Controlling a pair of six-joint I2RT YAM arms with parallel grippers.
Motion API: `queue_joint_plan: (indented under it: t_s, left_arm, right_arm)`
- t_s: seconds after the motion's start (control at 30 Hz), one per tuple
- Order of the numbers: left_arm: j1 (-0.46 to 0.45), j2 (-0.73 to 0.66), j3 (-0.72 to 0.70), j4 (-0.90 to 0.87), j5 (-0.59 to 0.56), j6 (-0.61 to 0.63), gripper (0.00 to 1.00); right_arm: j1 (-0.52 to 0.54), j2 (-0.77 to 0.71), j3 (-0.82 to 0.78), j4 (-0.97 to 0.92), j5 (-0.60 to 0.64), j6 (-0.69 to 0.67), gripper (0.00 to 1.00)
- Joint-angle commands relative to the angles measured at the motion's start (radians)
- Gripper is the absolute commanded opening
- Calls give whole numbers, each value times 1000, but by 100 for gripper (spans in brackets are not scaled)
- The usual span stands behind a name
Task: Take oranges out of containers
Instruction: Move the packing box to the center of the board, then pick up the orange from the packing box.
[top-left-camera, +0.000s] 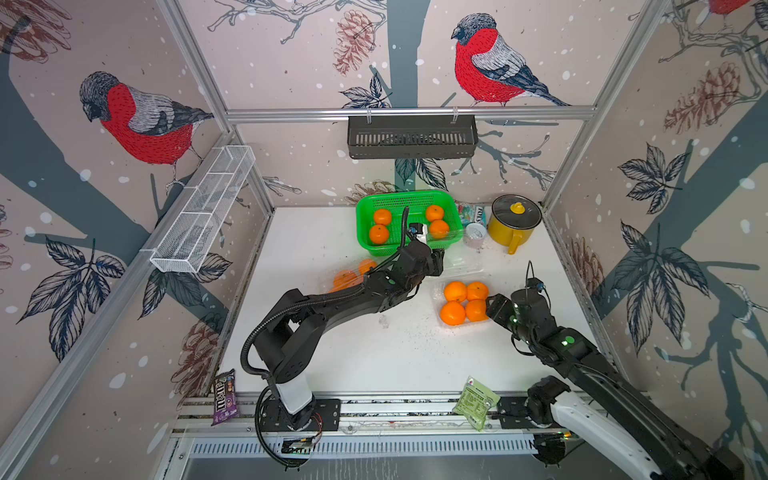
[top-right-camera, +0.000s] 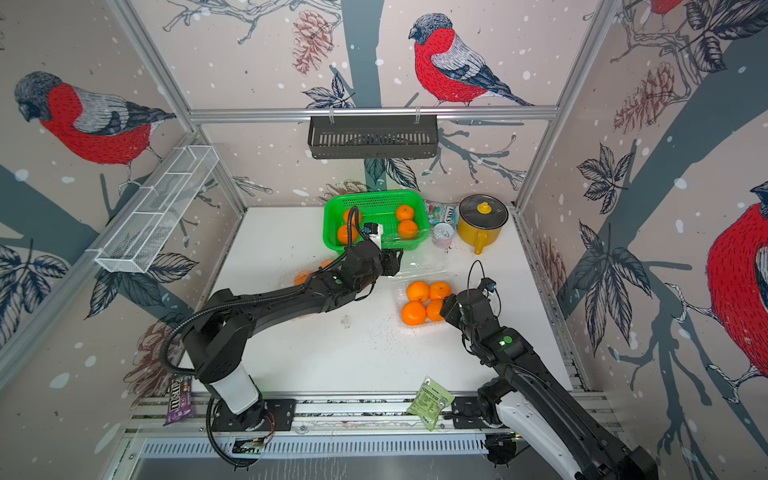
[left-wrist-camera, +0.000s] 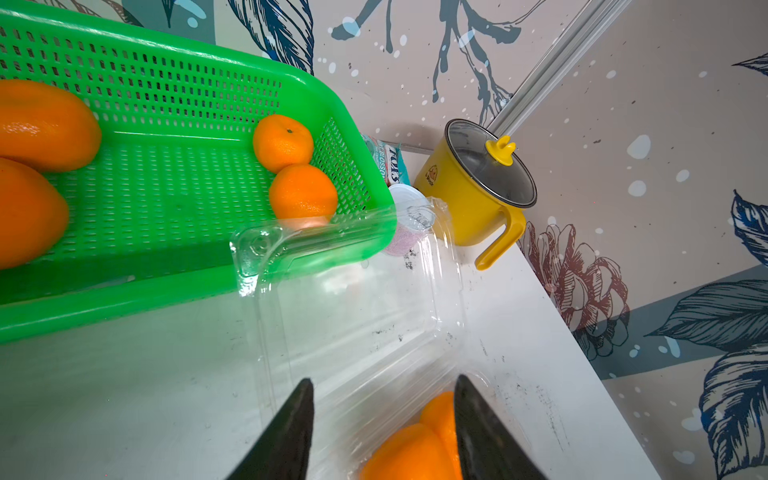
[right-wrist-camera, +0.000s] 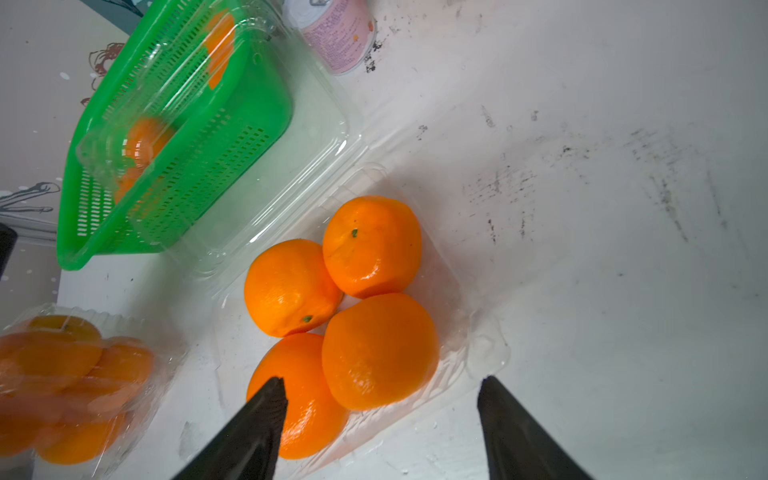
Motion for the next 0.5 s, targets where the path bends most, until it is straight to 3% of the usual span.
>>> queue_joint_plan:
  t_s: [0.0,0.2,0.47]
  left_arm:
    - [0,-58,-23,46,-5,42,55]
    - [0,-205,-100,29,-56,108,59]
    - [1,-438,-263,21,-127,142,72]
  right_arm:
    - [50,24,48,-73,31,33,75]
    - [181,203,174,-160,122,22,78]
    - [169,399,285,-249,165,-94,85]
